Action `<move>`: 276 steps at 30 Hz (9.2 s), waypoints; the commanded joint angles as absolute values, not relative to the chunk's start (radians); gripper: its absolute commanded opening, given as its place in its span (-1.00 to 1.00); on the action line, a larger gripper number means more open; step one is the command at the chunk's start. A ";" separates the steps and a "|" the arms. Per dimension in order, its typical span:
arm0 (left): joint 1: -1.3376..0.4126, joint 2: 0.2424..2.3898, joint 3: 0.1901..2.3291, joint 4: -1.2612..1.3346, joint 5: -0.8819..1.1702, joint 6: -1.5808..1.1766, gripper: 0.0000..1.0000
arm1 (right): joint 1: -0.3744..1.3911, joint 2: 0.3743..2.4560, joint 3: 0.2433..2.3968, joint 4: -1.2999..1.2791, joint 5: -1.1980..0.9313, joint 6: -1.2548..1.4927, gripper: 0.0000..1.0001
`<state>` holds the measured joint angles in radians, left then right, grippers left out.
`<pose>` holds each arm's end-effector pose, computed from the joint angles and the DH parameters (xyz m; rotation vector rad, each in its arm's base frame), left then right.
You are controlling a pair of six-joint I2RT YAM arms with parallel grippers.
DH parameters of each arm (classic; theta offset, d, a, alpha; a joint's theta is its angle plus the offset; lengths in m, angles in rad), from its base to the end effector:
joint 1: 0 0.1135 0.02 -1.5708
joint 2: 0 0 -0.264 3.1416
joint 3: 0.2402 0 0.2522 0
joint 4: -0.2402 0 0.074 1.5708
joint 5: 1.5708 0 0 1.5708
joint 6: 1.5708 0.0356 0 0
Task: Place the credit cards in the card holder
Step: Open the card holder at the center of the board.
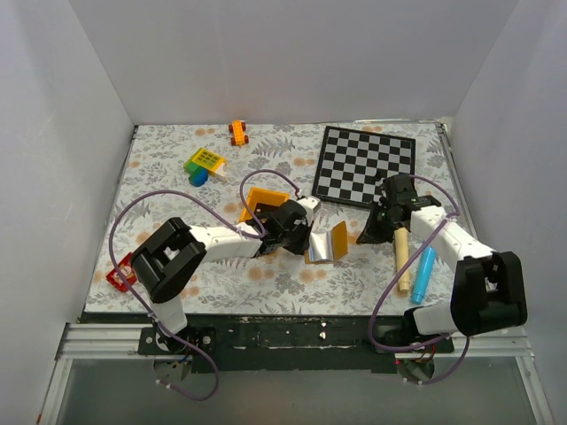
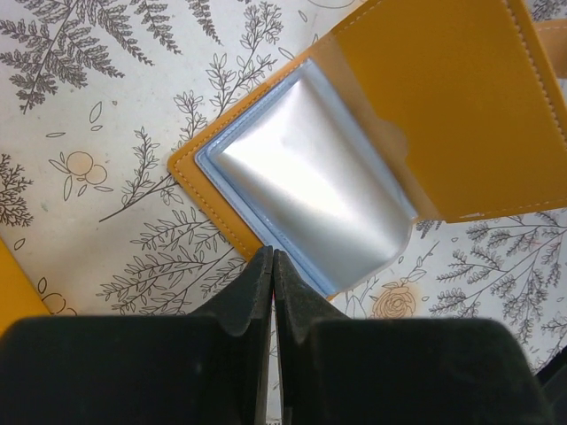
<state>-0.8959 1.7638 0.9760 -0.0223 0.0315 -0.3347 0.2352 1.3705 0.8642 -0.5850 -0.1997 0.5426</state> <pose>0.2250 -0.2830 0.1619 0.6993 2.3701 -0.6020 0.2522 0.0677 0.2093 0.3517 2.7065 0.5058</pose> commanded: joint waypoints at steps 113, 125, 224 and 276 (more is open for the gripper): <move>-0.897 1.809 1.000 -0.021 -0.011 -0.313 -1.00 | 0.488 1.585 0.919 -0.443 -0.060 0.489 -0.97; -0.897 1.798 1.043 -0.006 0.070 -0.337 -1.00 | 0.482 1.664 0.896 -0.387 -0.120 0.512 -0.97; -0.927 1.713 1.080 -0.046 0.067 -0.365 -1.00 | 0.387 1.486 0.868 -0.312 -0.350 0.541 -0.97; -0.927 1.672 0.989 -0.011 0.066 -0.368 -1.00 | 0.518 1.775 0.979 -0.264 -0.302 0.520 -0.97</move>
